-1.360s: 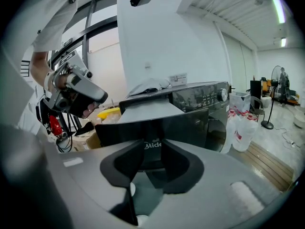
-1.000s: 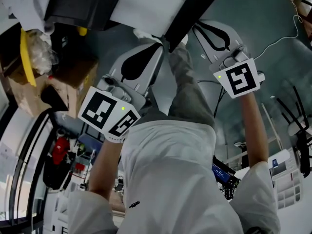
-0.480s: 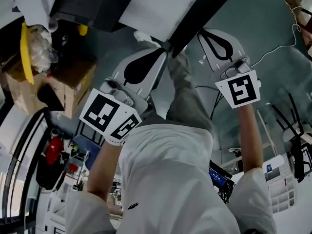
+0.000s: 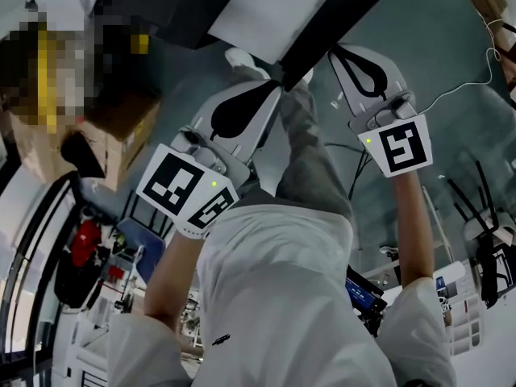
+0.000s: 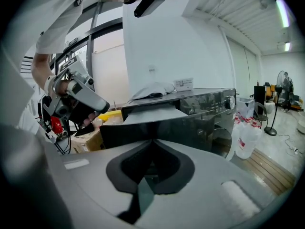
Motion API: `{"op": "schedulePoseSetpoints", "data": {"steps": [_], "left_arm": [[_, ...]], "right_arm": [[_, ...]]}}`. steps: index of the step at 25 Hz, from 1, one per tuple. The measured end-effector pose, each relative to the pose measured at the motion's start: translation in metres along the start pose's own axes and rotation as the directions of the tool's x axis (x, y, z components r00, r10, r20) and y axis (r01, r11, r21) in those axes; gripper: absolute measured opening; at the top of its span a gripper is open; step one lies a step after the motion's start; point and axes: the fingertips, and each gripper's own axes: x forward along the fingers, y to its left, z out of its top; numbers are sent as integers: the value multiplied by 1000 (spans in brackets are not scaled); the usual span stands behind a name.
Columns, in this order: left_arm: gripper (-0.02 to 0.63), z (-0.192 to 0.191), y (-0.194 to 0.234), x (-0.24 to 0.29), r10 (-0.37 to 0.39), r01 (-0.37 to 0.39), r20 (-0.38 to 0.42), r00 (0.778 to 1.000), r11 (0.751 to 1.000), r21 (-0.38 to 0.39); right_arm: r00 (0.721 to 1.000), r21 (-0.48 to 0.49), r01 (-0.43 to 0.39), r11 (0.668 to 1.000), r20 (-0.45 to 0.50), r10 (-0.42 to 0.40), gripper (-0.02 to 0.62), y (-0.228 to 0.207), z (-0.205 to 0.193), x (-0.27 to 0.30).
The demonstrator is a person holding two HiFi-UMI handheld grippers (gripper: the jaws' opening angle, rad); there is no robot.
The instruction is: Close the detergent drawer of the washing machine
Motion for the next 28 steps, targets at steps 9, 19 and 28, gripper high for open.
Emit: {"op": "schedulePoseSetpoints", "data": {"steps": [9,19,28], "left_arm": [[17,3,8,-6,14,-14,12,1000,1000,-12],[17,8,26,-15,34,-33,28,999,999,-31],[17,14,37,-20,38,-37,39,999,998,-46]], "right_arm": [[1000,-6,-23,1000,7,23,3,4,8,25],[998,-43,-56,998,15,56,3,10,23,66],[997,-32,-68,997,19,69,3,13,33,87]]}}
